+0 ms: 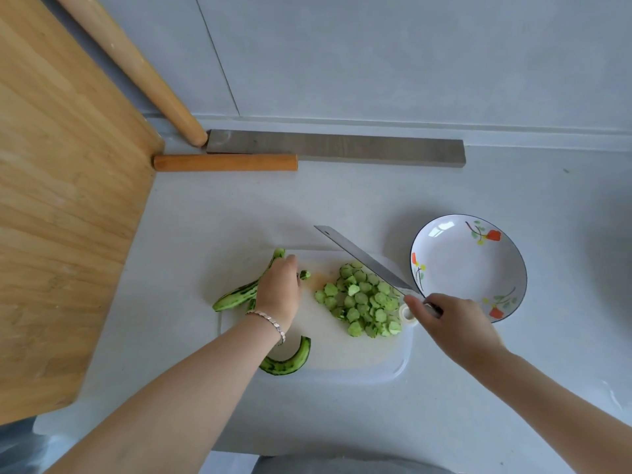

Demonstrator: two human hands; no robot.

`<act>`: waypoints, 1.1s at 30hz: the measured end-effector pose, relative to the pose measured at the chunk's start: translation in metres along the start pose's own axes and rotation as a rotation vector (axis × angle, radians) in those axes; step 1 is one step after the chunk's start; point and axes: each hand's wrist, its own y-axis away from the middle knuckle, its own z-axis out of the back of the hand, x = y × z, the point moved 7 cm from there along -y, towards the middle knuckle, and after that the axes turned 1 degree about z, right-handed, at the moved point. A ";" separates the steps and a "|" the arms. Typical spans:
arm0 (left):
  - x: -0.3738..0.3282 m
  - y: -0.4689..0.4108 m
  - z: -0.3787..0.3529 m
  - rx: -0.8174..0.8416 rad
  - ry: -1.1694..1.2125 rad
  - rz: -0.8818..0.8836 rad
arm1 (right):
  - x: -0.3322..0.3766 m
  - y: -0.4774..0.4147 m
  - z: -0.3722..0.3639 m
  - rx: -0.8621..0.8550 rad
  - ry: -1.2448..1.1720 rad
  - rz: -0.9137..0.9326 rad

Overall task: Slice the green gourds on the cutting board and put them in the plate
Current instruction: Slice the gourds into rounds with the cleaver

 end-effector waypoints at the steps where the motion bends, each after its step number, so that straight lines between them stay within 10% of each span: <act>1: 0.001 -0.003 0.002 -0.036 0.014 0.005 | 0.000 0.001 0.000 0.011 -0.022 -0.007; 11: 0.012 0.024 0.023 -0.163 0.160 -0.024 | -0.007 0.011 0.001 0.040 -0.121 -0.032; 19: 0.028 0.105 -0.013 0.045 0.020 -0.250 | -0.007 0.037 -0.037 0.332 -0.446 -0.166; 33: 0.004 0.120 -0.033 -0.002 0.017 -0.317 | 0.012 0.061 -0.057 0.457 -0.065 0.030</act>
